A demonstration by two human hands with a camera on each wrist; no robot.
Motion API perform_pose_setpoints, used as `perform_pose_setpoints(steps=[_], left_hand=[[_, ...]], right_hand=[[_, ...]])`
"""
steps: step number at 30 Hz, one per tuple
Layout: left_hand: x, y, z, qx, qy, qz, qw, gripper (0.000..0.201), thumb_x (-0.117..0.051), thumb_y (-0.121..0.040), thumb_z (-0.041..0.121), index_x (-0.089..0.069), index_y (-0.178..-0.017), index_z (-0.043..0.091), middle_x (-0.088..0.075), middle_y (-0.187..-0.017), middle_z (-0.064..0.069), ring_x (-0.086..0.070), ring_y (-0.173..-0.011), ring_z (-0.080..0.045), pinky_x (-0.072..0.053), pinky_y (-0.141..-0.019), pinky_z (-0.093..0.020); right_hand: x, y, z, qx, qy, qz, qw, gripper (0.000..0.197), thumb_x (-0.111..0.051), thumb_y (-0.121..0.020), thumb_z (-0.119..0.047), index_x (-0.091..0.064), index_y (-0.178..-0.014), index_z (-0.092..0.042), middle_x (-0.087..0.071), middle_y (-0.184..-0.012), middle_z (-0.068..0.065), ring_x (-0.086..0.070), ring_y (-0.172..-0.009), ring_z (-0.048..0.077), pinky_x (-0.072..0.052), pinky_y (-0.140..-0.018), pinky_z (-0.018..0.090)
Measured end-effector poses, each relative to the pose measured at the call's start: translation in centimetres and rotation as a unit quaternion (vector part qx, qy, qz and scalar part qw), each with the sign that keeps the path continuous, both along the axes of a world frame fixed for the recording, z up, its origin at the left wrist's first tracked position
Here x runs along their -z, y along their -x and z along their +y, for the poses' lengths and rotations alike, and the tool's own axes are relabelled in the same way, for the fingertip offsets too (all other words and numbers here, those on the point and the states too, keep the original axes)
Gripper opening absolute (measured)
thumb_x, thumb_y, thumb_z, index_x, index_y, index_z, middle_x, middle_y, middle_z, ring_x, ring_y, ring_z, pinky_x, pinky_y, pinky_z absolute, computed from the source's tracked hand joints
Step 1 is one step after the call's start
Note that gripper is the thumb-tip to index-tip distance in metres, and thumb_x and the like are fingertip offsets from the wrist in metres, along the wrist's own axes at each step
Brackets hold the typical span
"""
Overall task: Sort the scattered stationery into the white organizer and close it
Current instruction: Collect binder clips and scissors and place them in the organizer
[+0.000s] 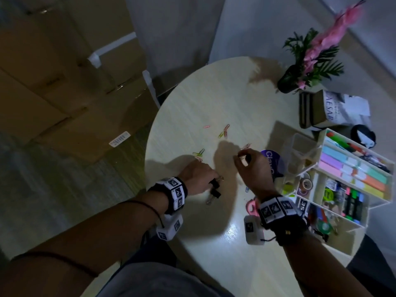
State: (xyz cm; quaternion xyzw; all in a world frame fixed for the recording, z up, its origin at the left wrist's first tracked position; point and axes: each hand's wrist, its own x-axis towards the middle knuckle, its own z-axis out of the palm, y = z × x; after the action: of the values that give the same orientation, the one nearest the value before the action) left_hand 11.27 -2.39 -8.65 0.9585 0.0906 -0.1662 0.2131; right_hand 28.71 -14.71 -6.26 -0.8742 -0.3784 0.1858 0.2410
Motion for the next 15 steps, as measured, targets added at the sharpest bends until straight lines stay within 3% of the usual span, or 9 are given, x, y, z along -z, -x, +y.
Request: perform_pose_setpoints(steps=[3, 6, 8, 10, 13, 15], left_hand=[[-0.4, -0.9, -0.3, 0.037, -0.026, 0.019, 0.999, 0.018, -0.063, -0.098, 0.033, -0.073, -0.109, 0.021, -0.076, -0.104, -0.008, -0.071, -0.096, -0.031, -0.046, -0.076, -0.033], [-1.3, -1.5, -0.4, 0.056, -0.032, 0.011, 0.998, 0.015, -0.063, -0.097, 0.032, -0.074, -0.104, 0.023, -0.076, -0.100, -0.005, -0.071, -0.094, -0.028, -0.036, -0.073, -0.033], [-1.6, -1.7, -0.3, 0.032, -0.019, -0.001, 0.999, 0.015, -0.064, -0.096, 0.037, -0.071, -0.094, 0.024, -0.075, -0.089, -0.003, -0.071, -0.086, -0.028, -0.039, -0.067, -0.032], [-1.8, -1.9, -0.4, -0.005, 0.003, -0.030, 1.000, 0.020, -0.065, -0.094, 0.042, -0.066, -0.085, 0.024, -0.072, -0.078, 0.000, -0.070, -0.076, -0.025, -0.038, -0.058, -0.031], [-2.9, -2.6, -1.5, -0.022, 0.018, -0.088, 0.996, 0.020, -0.065, -0.095, 0.047, -0.071, -0.098, 0.028, -0.073, -0.078, 0.003, -0.070, -0.073, -0.022, -0.039, -0.055, -0.030], [-4.3, -3.8, -3.2, -0.023, 0.020, -0.115, 0.993, 0.025, -0.064, -0.097, 0.049, -0.073, -0.109, 0.030, -0.074, -0.078, 0.005, -0.070, -0.073, -0.019, -0.035, -0.053, -0.028]], right_hand=[[-1.6, 1.5, -3.6, 0.001, -0.002, 0.008, 1.000, 0.014, -0.076, -0.091, -0.026, -0.078, -0.096, -0.014, -0.070, -0.081, -0.007, -0.061, -0.068, 0.006, -0.048, -0.065, 0.024], [-3.3, 2.6, -7.6, -0.003, 0.002, 0.028, 1.000, 0.005, -0.077, -0.091, -0.023, -0.077, -0.091, -0.018, -0.060, -0.071, -0.018, -0.057, -0.060, 0.000, -0.038, -0.058, 0.012], [-4.4, 2.5, -10.7, -0.006, 0.008, 0.042, 0.999, 0.004, -0.076, -0.091, -0.024, -0.074, -0.088, -0.023, -0.059, -0.065, -0.014, -0.057, -0.058, 0.003, -0.042, -0.056, 0.021], [-5.4, 1.9, -13.9, 0.010, 0.013, 0.056, 0.998, 0.004, -0.076, -0.090, -0.027, -0.072, -0.089, -0.026, -0.065, -0.072, -0.012, -0.063, -0.066, 0.003, -0.050, -0.061, 0.026], [-6.7, -0.2, -18.8, 0.048, 0.027, 0.028, 0.998, 0.004, -0.079, -0.089, -0.029, -0.075, -0.090, -0.027, -0.064, -0.072, -0.018, -0.063, -0.068, -0.003, -0.048, -0.062, 0.016], [-7.2, -2.4, -22.1, 0.078, 0.050, 0.002, 0.996, 0.005, -0.078, -0.089, -0.027, -0.074, -0.086, -0.026, -0.064, -0.068, -0.012, -0.062, -0.063, 0.003, -0.048, -0.059, 0.028]])
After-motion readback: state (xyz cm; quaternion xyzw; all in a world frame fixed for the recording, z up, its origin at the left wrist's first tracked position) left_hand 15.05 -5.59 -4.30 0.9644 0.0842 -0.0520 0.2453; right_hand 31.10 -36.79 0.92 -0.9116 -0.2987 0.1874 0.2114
